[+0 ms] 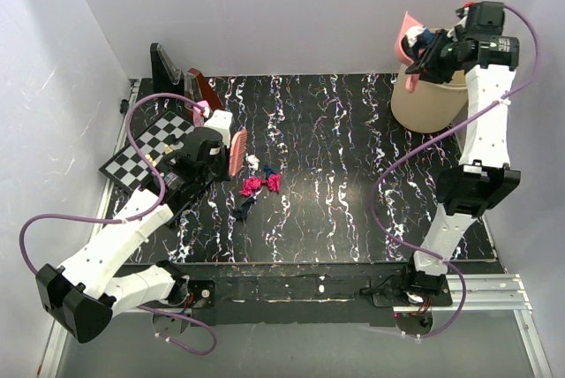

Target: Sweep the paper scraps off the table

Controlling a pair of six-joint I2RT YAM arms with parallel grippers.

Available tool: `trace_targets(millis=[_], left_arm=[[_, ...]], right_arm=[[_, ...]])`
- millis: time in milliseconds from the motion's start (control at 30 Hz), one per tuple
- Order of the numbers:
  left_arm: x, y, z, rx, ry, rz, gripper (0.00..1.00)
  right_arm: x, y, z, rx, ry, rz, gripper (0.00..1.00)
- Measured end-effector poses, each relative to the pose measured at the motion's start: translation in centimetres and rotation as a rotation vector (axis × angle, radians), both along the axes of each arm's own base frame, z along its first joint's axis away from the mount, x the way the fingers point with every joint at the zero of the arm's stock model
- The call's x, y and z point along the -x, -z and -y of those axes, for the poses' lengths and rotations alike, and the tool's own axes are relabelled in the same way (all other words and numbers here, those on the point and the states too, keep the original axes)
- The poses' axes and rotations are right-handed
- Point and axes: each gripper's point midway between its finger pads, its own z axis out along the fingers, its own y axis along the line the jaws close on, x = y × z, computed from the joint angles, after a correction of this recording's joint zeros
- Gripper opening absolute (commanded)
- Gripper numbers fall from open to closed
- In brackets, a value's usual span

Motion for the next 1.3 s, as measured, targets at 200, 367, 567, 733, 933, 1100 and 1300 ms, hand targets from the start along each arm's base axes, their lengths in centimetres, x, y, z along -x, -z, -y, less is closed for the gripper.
trace_targets(millis=[200, 367, 567, 733, 933, 1100, 1300], left_arm=[[-0.1, 0.0, -0.2, -0.008, -0.005, 0.004, 0.0], [-0.2, 0.0, -0.3, -0.015, -0.008, 0.007, 0.0], [-0.2, 0.0, -0.3, -0.018, -0.008, 0.007, 0.0], [-0.2, 0.1, -0.3, -0.019, -0.007, 0.007, 0.0], [-0.3, 0.0, -0.2, -0.016, -0.005, 0.008, 0.0], [-0.2, 0.1, -0.1, -0.015, 0.007, 0.006, 0.0], [0.0, 0.2, 0.0, -0.006, 0.018, 0.007, 0.0]], right_arm=[[-3.1, -2.2, 2.6, -0.196, 0.071, 0.131, 0.01], [-5.4, -3.3, 3.3, -0.387, 0.069, 0.214, 0.01], [-6.3, -0.6, 3.8, -0.631, 0.114, 0.245, 0.01], [-7.1, 0.8, 5.5, -0.835, 0.169, 0.339, 0.01], [-6.7, -1.4, 6.5, -1.027, 0.151, 0.489, 0.01], [-6.1, -4.8, 6.6, -1.131, 0.067, 0.615, 0.01], [-5.0, -5.0, 6.6, -1.199, 0.05, 0.663, 0.01]])
